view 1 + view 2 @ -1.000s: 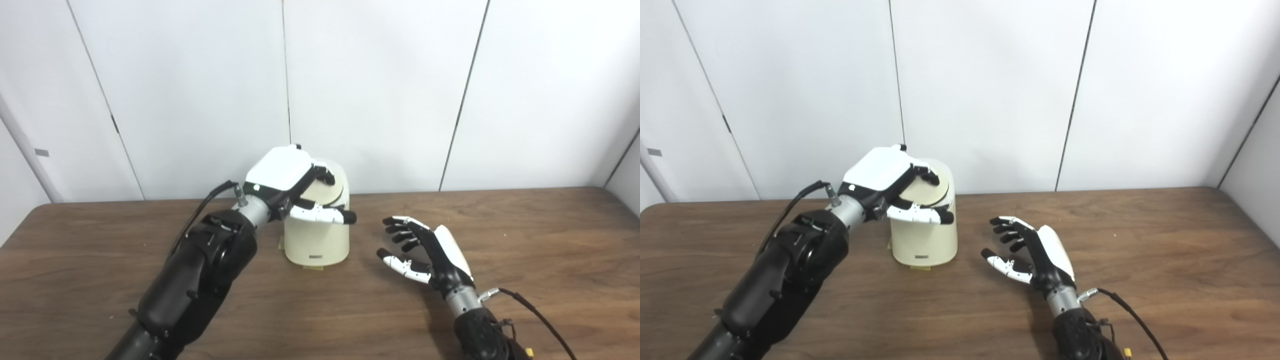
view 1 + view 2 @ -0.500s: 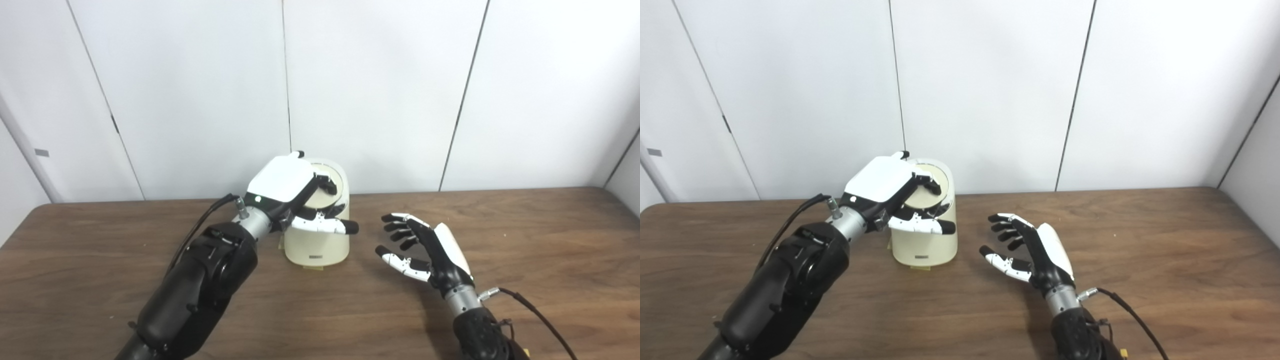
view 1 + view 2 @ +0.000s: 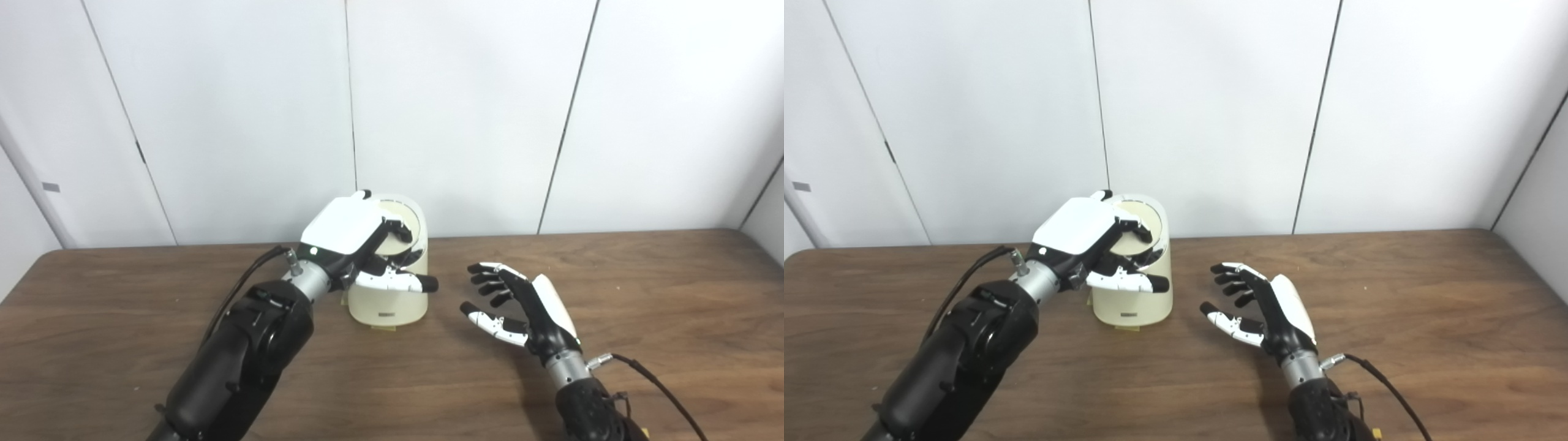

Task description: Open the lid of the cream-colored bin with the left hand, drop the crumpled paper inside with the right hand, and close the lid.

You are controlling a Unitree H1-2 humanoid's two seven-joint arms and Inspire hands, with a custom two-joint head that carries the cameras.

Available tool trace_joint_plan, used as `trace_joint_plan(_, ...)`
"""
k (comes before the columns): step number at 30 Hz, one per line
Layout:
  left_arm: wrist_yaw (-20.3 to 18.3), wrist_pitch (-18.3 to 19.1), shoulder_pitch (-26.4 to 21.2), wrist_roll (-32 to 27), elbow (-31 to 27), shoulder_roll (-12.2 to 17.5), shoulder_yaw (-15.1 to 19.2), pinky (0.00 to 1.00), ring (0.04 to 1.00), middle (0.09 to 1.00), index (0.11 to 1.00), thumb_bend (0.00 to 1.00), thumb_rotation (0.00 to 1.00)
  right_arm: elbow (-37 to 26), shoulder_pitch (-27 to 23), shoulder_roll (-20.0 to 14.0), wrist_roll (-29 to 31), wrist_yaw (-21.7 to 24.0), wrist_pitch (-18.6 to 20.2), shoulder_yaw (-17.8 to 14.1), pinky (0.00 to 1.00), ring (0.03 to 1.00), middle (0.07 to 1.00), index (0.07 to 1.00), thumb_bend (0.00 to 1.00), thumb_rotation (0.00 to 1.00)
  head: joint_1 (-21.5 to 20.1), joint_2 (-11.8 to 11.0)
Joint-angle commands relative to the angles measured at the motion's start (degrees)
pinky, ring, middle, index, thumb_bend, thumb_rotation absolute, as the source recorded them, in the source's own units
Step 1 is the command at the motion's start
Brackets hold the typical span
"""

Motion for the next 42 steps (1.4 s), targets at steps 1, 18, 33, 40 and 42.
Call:
trace_joint_plan(1,-0.4,-0.2,-0.6,0.4,-0.3,0.4,0.0,1.0,0.814,0.734,0.714,0.93,1.0,-1.3,-2.4,-0.3,-0.1,-0.5,-0.2,-0.5,0.55,0.66,0.705,0.729,0.28,0.39,0.0,-0.1)
trace_joint_plan(18,-0.8,-0.4,0.2,0.9,0.7,0.6,-0.6,1.0,0.771,0.684,0.676,0.95,0.99,-1.0,-2.7,0.1,0.3,-0.6,-0.1,-0.6,0.52,0.634,0.688,0.727,0.29,0.4,0.3,0.0)
trace_joint_plan(33,-0.6,0.3,0.5,-0.8,2.3,0.2,-0.1,1.0,0.773,0.709,0.7,0.95,0.97,-1.2,-2.5,0.2,1.1,-0.2,-0.3,-0.9,0.5,0.613,0.667,0.73,0.29,0.39,0.2,0.3)
trace_joint_plan(40,0.4,0.5,0.2,-0.7,0.6,0.3,0.9,1.0,0.785,0.71,0.696,0.91,1.0,-1.6,-2.5,0.0,0.5,0.0,0.8,-0.7,0.53,0.639,0.696,0.731,0.28,0.42,0.2,0.2)
trace_joint_plan(42,2.1,0.9,0.0,1.0,-0.1,0.1,1.4,1.0,0.791,0.719,0.689,0.86,1.0,-1.2,-2.6,0.0,0.6,-0.1,0.1,-0.7,0.53,0.642,0.696,0.732,0.28,0.41,0.2,0.1)
